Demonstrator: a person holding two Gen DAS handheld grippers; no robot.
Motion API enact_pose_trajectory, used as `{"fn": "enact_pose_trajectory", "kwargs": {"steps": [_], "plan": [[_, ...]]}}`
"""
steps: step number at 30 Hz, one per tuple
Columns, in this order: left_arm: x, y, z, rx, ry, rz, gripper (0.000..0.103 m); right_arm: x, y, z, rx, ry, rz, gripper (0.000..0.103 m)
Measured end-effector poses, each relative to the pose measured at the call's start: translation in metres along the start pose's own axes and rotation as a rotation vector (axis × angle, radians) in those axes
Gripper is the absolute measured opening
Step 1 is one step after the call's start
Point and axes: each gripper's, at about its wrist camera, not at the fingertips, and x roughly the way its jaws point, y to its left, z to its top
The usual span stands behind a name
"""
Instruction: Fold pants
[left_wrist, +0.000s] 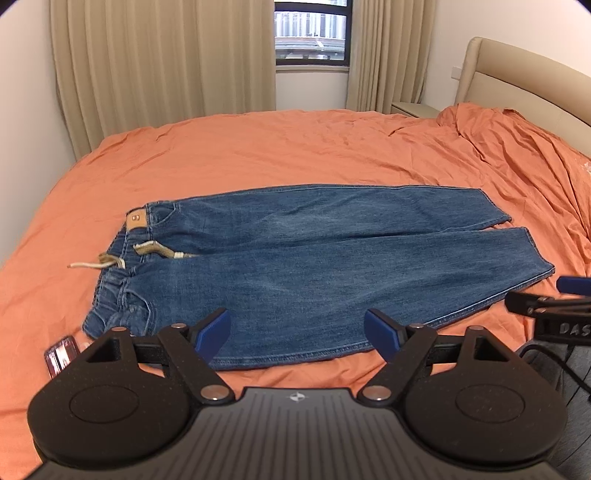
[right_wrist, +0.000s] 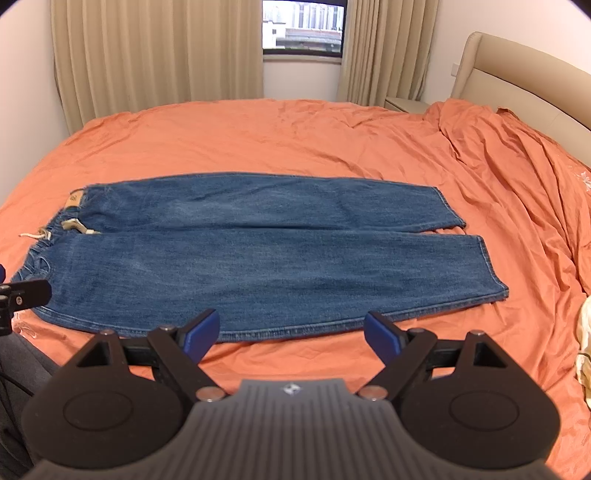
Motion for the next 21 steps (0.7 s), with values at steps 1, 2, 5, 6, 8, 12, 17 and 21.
{"fn": "enact_pose_trajectory", "kwargs": {"steps": [1,2,5,6,8,12,17,21], "plan": [[0.001,0.003,0.002,0.011,-0.004,-0.006,0.090,-0.002,-0.004,0.000,0.000,-0.033,0.022,0.082],[0.002,0.008,0.004,0.023,-0.010,-0.013,0.086,-0.005,-0.008,0.000,-0.002,-0.066,0.037,0.082],[0.006,0.027,0.012,0.072,-0.021,-0.045,0.074,-0.006,-0.021,0.003,-0.047,-0.149,0.062,0.082],[0.008,0.034,0.015,0.098,-0.028,-0.059,0.072,-0.004,-0.027,0.005,-0.065,-0.165,0.060,0.082],[0.015,0.047,0.022,0.179,-0.020,-0.097,0.061,0.006,-0.042,0.011,-0.099,-0.167,0.038,0.082],[0.036,0.072,0.030,0.380,0.030,-0.157,0.056,0.038,-0.078,0.025,-0.141,-0.111,-0.002,0.075],[0.088,0.105,0.017,0.633,0.217,-0.174,0.058,0.081,-0.123,0.036,-0.146,-0.007,-0.047,0.035],[0.136,0.130,-0.008,0.720,0.414,-0.179,0.058,0.110,-0.146,0.038,-0.168,0.060,-0.094,0.033]]}}
